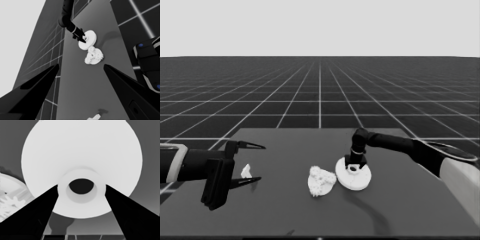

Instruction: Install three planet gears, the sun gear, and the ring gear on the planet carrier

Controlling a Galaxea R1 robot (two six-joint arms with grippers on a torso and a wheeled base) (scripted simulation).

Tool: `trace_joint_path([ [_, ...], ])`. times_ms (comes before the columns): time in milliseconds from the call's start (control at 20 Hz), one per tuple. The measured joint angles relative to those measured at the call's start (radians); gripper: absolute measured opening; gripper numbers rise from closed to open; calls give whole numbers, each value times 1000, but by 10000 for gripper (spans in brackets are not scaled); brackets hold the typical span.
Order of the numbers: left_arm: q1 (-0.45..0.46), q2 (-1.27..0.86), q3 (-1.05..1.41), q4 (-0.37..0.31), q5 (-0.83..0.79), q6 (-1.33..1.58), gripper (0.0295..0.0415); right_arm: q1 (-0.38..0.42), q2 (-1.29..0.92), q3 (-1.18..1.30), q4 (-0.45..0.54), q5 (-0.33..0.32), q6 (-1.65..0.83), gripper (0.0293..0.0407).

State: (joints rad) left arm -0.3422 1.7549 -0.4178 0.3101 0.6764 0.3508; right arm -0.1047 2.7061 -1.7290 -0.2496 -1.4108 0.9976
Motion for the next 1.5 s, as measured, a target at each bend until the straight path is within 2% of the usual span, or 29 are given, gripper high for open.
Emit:
trace_joint_path([
  [350, 0, 0, 0, 0, 0, 0, 385, 0, 0, 0, 0, 0, 0, 348],
  [400, 0, 0, 0, 0, 0, 0, 385, 90, -57, 146, 109, -99, 68, 348],
  [450, 0, 0, 0, 0, 0, 0, 385, 213, -72, 185, 195, -145, 88, 348],
  [500, 0, 0, 0, 0, 0, 0, 385, 288, -68, 175, 249, -169, 83, 348],
  [600, 0, 0, 0, 0, 0, 0, 385, 352, -55, 144, 297, -192, 67, 348],
  [750, 0, 0, 0, 0, 0, 0, 385, 374, -48, 124, 316, -202, 57, 348],
  [850, 0, 0, 0, 0, 0, 0, 385, 377, -46, 120, 319, -204, 55, 348],
  [900, 0, 0, 0, 0, 0, 0, 385, 367, 38, 180, 315, -185, 242, 348],
  [1000, 0, 0, 0, 0, 0, 0, 385, 352, 231, 161, 306, -171, 375, 348],
  [1350, 0, 0, 0, 0, 0, 0, 385, 346, 338, 89, 299, -169, 406, 348],
  [1400, 0, 0, 0, 0, 0, 0, 385, 239, 335, 100, 172, -148, 414, 348],
  [1450, 0, 0, 0, 0, 0, 0, 385, 147, 339, 83, 96, -135, 403, 348],
  [1500, 0, 0, 0, 0, 0, 0, 385, 96, 345, 59, 52, -125, 388, 348],
])
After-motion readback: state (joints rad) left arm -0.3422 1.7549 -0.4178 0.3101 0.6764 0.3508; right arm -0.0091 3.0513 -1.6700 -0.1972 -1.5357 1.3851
